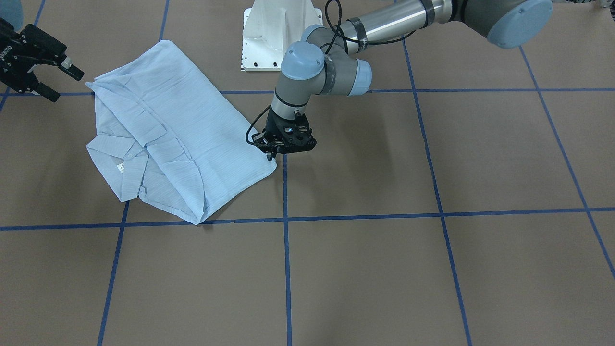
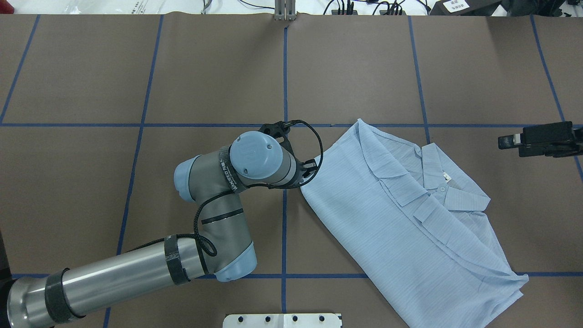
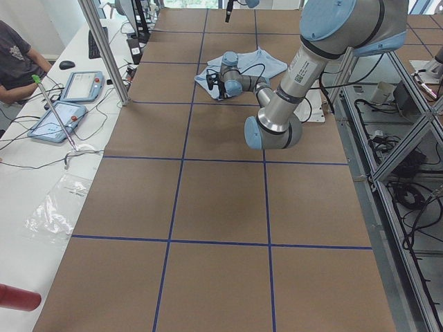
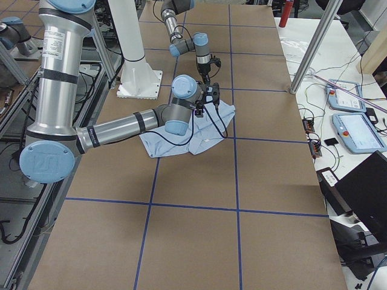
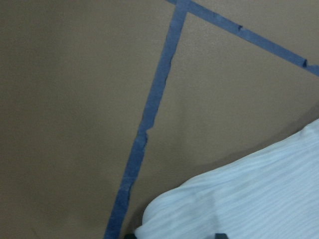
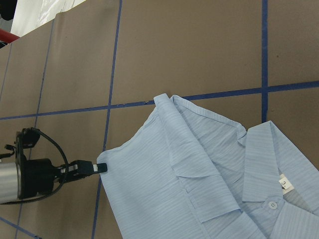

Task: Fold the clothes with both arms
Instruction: 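Drag the shirt corner with the left gripper away from the robot, straightening it, then release the shirt and raise the left gripper, then move the right gripper over the collar area of the folded shirt, then lower the right gripper onto the shirt beside the collar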

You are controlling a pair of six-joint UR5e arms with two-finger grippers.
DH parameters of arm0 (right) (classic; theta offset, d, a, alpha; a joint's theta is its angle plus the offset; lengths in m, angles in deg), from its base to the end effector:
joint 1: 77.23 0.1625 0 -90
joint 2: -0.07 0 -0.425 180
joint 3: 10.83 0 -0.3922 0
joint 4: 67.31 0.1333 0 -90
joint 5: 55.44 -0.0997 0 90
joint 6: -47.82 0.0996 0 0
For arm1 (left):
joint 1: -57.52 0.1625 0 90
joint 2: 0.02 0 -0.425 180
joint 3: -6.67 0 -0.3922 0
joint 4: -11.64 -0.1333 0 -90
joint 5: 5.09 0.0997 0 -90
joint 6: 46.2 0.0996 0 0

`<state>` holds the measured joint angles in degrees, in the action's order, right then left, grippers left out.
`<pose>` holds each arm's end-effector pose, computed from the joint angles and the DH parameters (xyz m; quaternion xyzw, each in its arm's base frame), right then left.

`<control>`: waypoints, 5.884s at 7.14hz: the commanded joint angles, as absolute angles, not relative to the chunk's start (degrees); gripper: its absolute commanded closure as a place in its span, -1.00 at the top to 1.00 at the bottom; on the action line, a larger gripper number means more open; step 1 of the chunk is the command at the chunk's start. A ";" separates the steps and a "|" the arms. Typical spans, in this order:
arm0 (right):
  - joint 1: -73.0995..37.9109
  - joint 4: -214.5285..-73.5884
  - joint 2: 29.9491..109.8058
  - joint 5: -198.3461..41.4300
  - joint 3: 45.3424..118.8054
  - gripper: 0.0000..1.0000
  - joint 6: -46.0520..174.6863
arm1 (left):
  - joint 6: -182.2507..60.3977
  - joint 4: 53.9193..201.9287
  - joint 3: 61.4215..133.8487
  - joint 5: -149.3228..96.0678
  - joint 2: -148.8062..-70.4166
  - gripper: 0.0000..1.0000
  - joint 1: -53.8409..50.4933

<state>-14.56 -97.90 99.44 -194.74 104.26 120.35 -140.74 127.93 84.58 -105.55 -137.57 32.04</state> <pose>-0.1308 -0.3789 0.3959 0.1037 -0.6368 0.0421 0.7628 0.6424 -0.4338 0.1804 0.0159 0.5167 -0.1762 0.8377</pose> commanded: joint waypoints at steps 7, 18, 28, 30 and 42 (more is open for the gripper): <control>-14.38 -97.90 99.30 -193.69 103.34 1.00 120.41 | -123.71 145.80 58.68 -101.47 -145.69 -1.00 14.19; -17.88 -101.38 95.45 -188.26 101.58 1.00 120.41 | -123.72 151.51 57.93 -103.06 -145.87 1.00 12.09; -53.63 -152.33 64.96 -147.51 100.79 1.00 114.88 | -115.28 126.96 102.20 -112.32 -119.46 1.00 10.24; -57.44 -154.32 64.32 -143.60 97.72 1.00 110.95 | -115.37 126.96 102.20 -112.32 -119.46 1.00 10.32; -59.65 -156.35 64.67 -142.45 93.75 1.00 104.52 | -115.54 127.75 101.32 -112.15 -120.07 1.00 10.94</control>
